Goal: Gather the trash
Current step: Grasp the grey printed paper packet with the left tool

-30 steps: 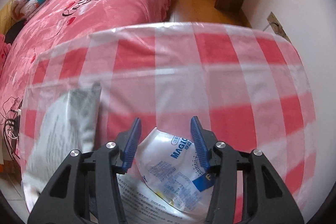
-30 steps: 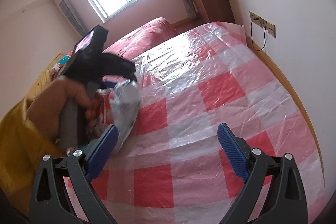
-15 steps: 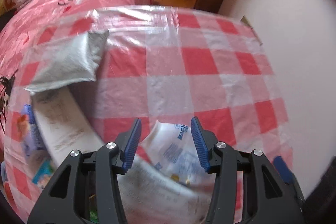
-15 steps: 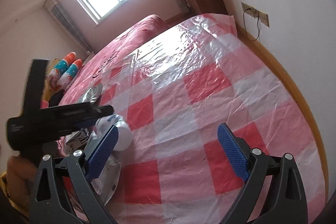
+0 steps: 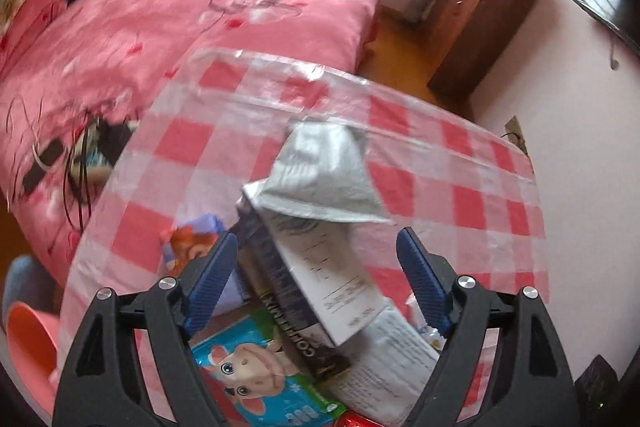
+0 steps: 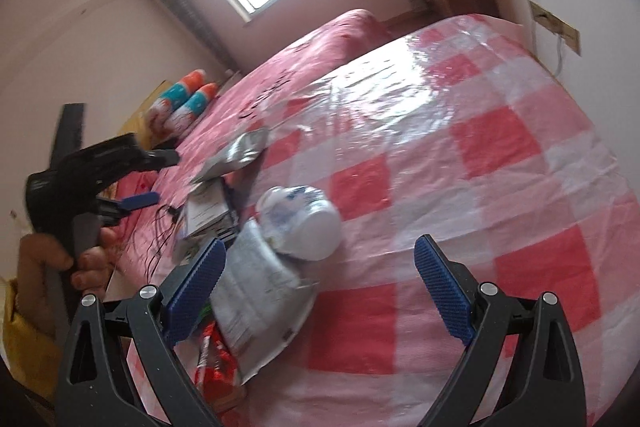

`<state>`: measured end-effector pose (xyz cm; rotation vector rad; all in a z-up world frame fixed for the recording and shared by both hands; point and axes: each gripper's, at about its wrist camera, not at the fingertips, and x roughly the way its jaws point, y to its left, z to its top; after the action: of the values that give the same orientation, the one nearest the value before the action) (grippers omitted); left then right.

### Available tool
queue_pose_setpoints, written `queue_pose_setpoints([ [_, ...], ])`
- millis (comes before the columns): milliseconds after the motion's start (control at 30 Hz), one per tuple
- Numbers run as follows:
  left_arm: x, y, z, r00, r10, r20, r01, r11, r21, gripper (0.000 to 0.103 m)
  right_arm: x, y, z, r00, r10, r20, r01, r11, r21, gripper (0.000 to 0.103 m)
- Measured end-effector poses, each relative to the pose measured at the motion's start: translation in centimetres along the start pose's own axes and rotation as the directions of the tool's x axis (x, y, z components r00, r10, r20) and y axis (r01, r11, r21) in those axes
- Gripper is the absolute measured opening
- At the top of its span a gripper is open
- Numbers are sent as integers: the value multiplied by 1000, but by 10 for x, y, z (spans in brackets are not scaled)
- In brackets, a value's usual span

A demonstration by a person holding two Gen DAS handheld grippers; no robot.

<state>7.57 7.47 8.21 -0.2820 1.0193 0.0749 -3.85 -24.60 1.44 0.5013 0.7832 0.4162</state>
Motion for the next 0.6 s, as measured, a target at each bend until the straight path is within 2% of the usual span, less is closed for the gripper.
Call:
queue_pose_setpoints([
  [67,6,1,-2,1000,-7,-3,7,1000,-22,82,2,4,-1,1000,11,-9,-12,1000,-18,94],
  [133,9,-3,1,1000,16,21,-15,1000,-6,82,3,7,-3,1000,14,-17,-14,1000,-27,94],
  [200,13,-13,9,996,60,68,-64,996,61,82,4,9,-4,1000,16,-23,-17,999,-30,94],
  [267,18,-24,19,996,62,70,-71,987,142,82,3,7,-4,1000,16,-22,-16,999,-28,94],
  [367,38,-35,34,996,83,11,-83,963,255,82,4,6,-3,1000,11,-23,-12,1000,-24,94],
  [600,75,-43,50,987,134,-85,-100,940,325,82,6,14,-5,996,71,-52,-74,995,-59,94],
])
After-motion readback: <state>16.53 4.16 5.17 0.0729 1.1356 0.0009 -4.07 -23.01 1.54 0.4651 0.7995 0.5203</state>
